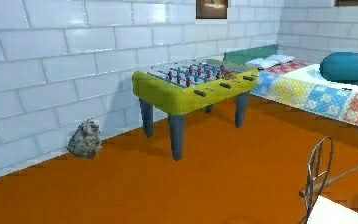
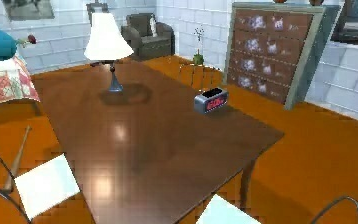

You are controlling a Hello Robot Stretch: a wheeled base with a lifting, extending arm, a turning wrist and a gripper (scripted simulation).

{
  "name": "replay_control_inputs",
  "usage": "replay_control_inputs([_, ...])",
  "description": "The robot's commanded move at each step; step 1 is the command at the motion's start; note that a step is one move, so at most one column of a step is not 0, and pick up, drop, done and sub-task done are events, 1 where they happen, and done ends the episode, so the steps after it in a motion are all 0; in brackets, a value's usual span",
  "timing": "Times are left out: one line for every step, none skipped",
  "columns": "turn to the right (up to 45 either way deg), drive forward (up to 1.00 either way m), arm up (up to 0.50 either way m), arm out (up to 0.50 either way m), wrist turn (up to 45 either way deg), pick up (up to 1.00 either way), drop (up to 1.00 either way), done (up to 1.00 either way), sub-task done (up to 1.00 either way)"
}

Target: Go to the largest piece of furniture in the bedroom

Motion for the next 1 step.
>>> replay_control_inputs([-45.0, 0.0, 0.0, 0.0, 0.0, 0.0, 0.0, 0.0, 0.0])
